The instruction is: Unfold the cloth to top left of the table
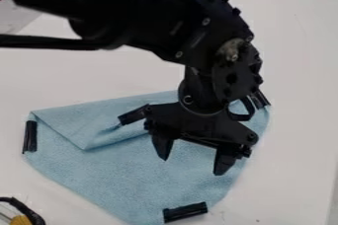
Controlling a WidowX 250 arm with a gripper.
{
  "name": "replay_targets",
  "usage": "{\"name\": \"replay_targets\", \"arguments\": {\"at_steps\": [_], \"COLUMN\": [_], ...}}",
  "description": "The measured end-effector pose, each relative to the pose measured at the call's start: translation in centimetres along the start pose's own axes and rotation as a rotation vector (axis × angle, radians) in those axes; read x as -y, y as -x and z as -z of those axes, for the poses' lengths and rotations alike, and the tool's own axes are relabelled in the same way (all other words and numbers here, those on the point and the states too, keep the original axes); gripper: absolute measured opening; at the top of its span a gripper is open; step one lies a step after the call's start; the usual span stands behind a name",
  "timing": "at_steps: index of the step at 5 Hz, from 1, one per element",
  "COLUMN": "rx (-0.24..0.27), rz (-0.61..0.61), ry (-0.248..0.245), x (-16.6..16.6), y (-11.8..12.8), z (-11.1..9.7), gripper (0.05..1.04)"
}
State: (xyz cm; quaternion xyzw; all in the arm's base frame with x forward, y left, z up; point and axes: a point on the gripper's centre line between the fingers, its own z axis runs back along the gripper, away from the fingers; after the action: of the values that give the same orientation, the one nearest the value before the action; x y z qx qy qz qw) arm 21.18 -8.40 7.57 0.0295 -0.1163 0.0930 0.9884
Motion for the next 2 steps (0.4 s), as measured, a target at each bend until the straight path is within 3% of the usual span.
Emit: {"name": "replay_targets", "arguments": {"at_steps": [2], "rx": [-0.013], "rz": [-0.004], "ry": [0.009], "x": [-0.68], "y": [0.01], "z": [0.92], "gripper": [1.001]}}
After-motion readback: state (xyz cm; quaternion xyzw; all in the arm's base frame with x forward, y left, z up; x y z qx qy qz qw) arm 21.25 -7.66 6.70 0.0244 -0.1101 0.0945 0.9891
